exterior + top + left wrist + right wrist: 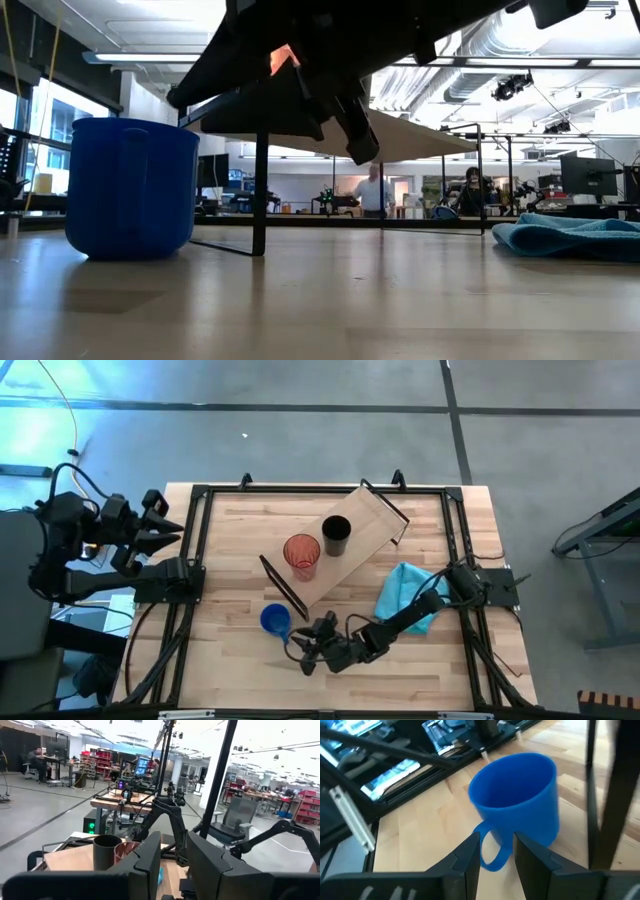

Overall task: Stack small to large cups/mugs on shelf
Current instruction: Put the blue mug on the shelf

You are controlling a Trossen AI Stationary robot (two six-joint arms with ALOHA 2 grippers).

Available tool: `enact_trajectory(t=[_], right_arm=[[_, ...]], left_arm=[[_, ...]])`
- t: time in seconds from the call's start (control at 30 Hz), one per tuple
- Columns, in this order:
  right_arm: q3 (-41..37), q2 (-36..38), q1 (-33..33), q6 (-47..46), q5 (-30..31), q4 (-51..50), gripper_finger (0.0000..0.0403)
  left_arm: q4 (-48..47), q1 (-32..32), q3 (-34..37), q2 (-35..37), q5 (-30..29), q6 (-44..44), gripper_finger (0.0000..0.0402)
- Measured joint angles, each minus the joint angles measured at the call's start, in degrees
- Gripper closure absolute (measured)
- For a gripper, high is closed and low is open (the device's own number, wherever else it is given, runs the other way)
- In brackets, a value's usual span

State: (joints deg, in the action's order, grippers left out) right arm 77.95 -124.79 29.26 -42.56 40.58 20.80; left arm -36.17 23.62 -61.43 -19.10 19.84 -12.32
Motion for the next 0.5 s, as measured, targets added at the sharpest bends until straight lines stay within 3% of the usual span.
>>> enact_trajectory(t=[0.17, 0.4, 0.5], right_arm=[[0.0, 0.0, -0.1, 2.6, -5.4, 0.0, 0.0297], [0.0, -0.3, -0.9, 2.6, -6.8, -0.1, 0.0297], [0.4, -1.5, -1.6, 2.6, -10.6, -0.1, 0.0297]], left_arm=[[-0.4, 0.0, 0.0, 0.3, -0.1, -0.6, 0.0319], [-0.4, 0.0, 0.0, 0.2, 0.0, -1.7, 0.0319], [-0.5, 0.0, 0.0, 0.2, 0.1, -1.8, 0.0318]])
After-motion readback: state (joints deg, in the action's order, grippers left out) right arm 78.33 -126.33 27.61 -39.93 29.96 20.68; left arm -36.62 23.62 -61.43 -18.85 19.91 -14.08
